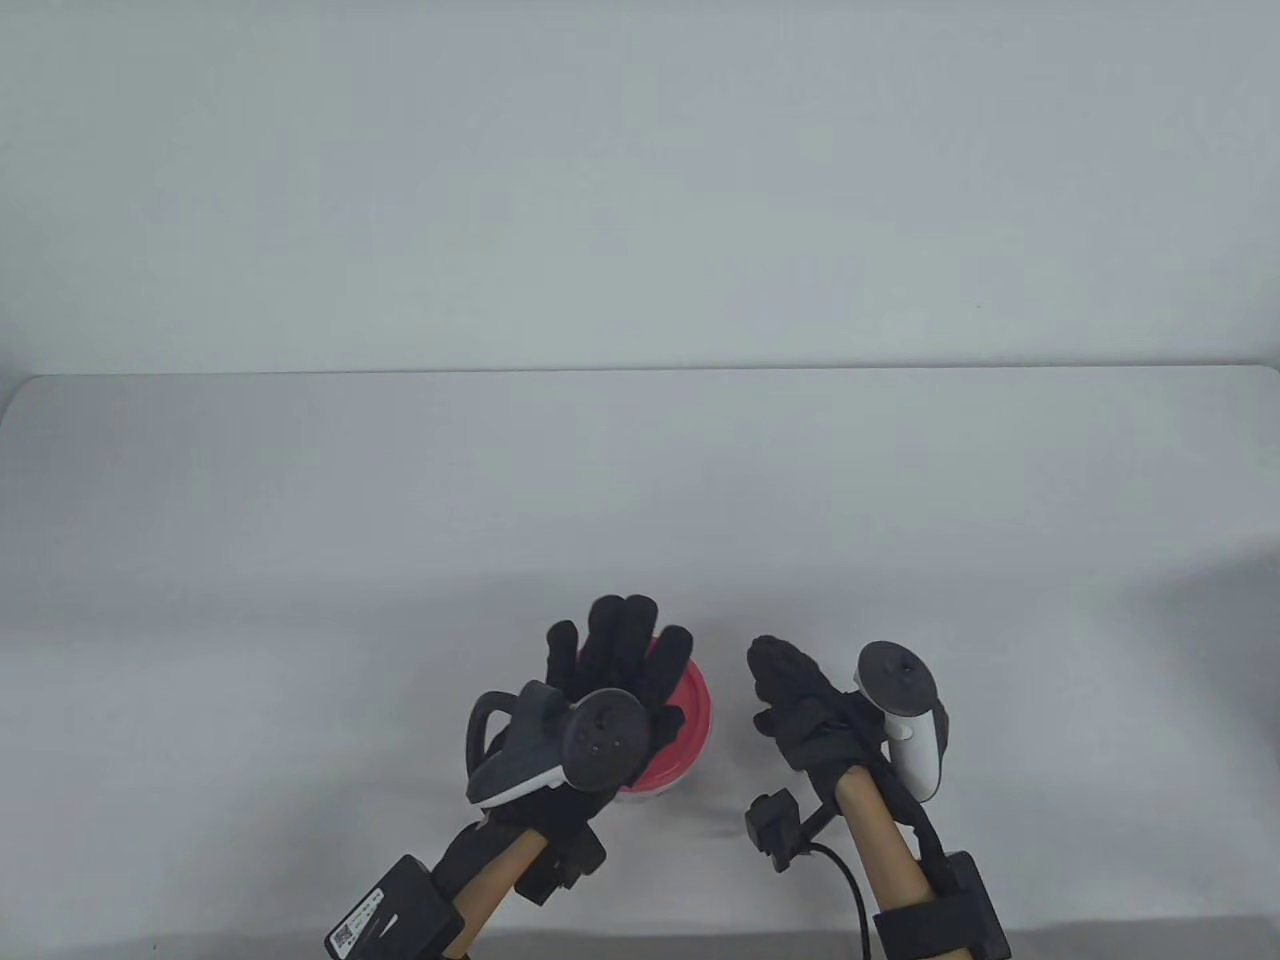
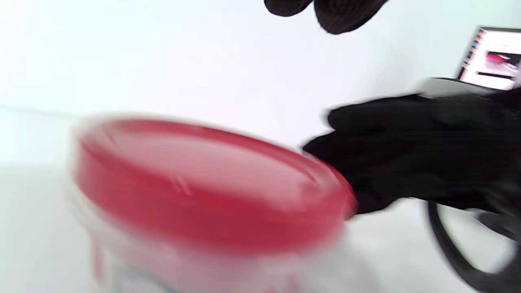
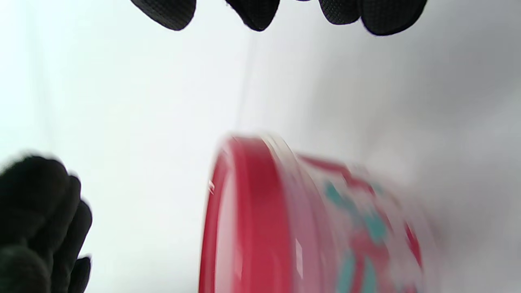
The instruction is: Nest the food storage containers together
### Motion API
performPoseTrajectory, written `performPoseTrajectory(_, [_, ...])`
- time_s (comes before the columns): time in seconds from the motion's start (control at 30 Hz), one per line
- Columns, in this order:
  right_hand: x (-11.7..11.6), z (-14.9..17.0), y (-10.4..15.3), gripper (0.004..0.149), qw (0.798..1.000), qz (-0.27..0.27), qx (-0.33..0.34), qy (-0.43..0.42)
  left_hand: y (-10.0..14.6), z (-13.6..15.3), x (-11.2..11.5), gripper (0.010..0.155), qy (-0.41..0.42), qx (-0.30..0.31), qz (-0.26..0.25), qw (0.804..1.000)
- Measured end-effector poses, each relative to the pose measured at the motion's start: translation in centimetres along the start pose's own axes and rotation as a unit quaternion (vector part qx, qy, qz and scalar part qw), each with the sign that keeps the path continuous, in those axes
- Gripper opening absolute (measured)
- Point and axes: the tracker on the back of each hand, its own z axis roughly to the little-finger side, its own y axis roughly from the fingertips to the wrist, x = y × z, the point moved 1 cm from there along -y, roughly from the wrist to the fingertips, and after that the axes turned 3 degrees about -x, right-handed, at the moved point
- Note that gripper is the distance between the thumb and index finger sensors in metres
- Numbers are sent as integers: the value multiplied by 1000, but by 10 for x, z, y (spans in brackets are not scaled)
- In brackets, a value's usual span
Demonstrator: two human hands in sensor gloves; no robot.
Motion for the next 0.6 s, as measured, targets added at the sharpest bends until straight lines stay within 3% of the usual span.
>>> performPoseTrajectory(0.13, [22, -30, 9, 62, 987, 93, 65, 111, 8, 41, -28, 67, -1, -85, -35, 996])
performPoseTrajectory(0.23, [24, -43, 7, 62, 969, 111, 107, 194, 14, 77, -28, 65, 46, -144, -32, 988])
performPoseTrajectory(0.37, [16, -35, 0, 62, 932, 156, 132, 298, 20, 119, -1, 67, 76, -213, -21, 974])
performPoseTrajectory(0.43, [10, -23, -4, 62, 914, 155, 135, 350, 21, 137, 26, 71, 105, -234, 5, 967])
performPoseTrajectory(0.5, [8, -14, -7, 62, 903, 143, 116, 387, 17, 147, 47, 73, 138, -245, 35, 959])
performPoseTrajectory(0.53, [8, -11, -8, 62, 902, 141, 111, 393, 16, 150, 52, 73, 143, -246, 74, 956])
performPoseTrajectory(0.57, [9, -8, -10, 62, 902, 137, 104, 396, 16, 151, 52, 73, 133, -253, 86, 954])
performPoseTrajectory(0.6, [10, -5, -11, 62, 904, 137, 97, 393, 17, 152, 52, 73, 127, -260, 65, 955])
